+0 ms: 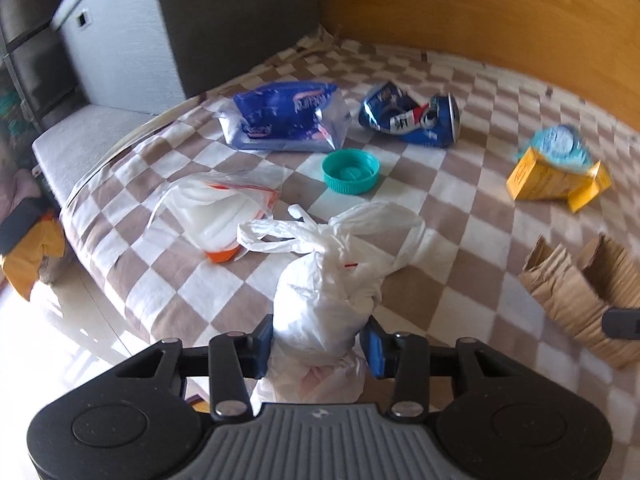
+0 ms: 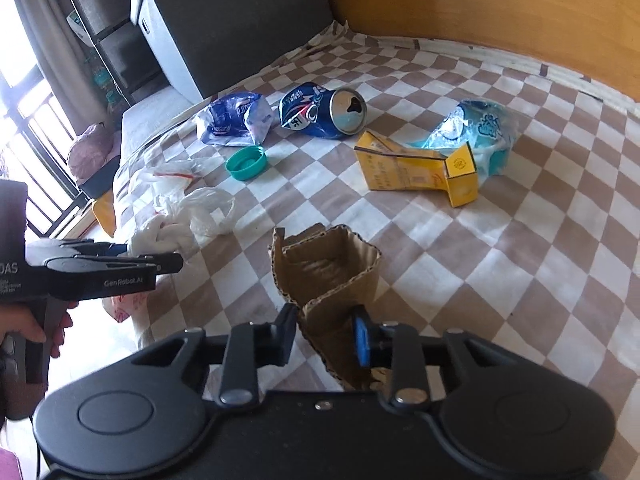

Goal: Collect trash
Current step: 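Grasp the white plastic bag with the left tool while the right tool grasps the cardboard box, then lift the white bag with the left tool while the right tool lifts the cardboard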

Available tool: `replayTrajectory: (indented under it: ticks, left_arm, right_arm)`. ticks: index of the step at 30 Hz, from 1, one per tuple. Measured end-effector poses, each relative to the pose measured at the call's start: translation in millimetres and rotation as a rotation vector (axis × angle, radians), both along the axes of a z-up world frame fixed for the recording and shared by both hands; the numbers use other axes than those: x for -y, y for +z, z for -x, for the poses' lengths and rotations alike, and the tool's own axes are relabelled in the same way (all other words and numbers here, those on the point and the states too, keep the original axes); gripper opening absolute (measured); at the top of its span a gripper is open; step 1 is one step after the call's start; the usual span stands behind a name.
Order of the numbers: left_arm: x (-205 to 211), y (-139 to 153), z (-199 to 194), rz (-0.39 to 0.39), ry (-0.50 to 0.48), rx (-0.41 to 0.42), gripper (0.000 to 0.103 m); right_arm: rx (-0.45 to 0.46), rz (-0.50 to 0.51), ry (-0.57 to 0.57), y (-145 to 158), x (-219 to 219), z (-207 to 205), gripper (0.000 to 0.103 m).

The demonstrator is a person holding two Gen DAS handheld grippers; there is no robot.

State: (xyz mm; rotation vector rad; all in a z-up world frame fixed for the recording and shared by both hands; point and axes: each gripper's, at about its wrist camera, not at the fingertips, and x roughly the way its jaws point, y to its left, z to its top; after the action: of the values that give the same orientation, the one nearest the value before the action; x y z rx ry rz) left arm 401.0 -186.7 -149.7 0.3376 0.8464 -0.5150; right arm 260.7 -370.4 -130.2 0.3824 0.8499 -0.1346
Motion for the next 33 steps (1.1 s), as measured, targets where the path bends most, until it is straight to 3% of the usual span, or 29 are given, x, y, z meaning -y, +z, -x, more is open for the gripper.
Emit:
replayTrajectory:
  ticks: [6, 7, 8, 9, 15, 16, 17, 19, 23, 26, 33]
  left_arm:
    - [-6, 21, 33, 0.114, 0.039, 0.01, 0.045]
    - [-6, 25, 38, 0.122, 0.038, 0.017, 0.045]
    - [-7, 29, 44, 0.131, 0.04, 0.025, 0.045]
    - [-9, 33, 49, 0.142, 0.043, 0.03, 0.045]
    - [-20, 44, 78, 0.177, 0.06, 0.034, 0.045]
    - [-22, 44, 83, 0.179, 0.058, 0.035, 0.045]
    - [-24, 44, 87, 0.18, 0.056, 0.036, 0.045]
    - [-27, 45, 93, 0.187, 0.055, 0.036, 0.045]
    - [-32, 43, 101, 0.195, 0.062, 0.033, 0.045]
    - [-38, 42, 103, 0.213, 0.076, 0.029, 0.045]
    - [-45, 38, 101, 0.238, 0.093, 0.016, 0.045]
  right_arm:
    - [0.027, 0.014, -0.026, 8, 1, 11, 0.027]
    - [0.033, 0.016, -0.031, 10, 1, 14, 0.022]
    - [0.04, 0.017, -0.033, 12, 1, 16, 0.008]
    - [0.046, 0.015, -0.037, 14, 1, 18, 0.005]
    - [0.054, 0.033, -0.03, 18, -3, 29, 0.004]
    - [0.055, 0.029, -0.026, 18, -3, 33, 0.012]
    - [0.058, 0.028, -0.023, 18, -4, 37, 0.031]
    - [0.078, 0.052, -0.005, 20, -7, 45, 0.054]
    - [0.129, 0.082, 0.042, 29, -6, 56, 0.086]
    - [0.147, 0.1, 0.03, 32, 5, 52, 0.098]
    - [0.054, 0.0, 0.068, 18, 38, 3, 0.103]
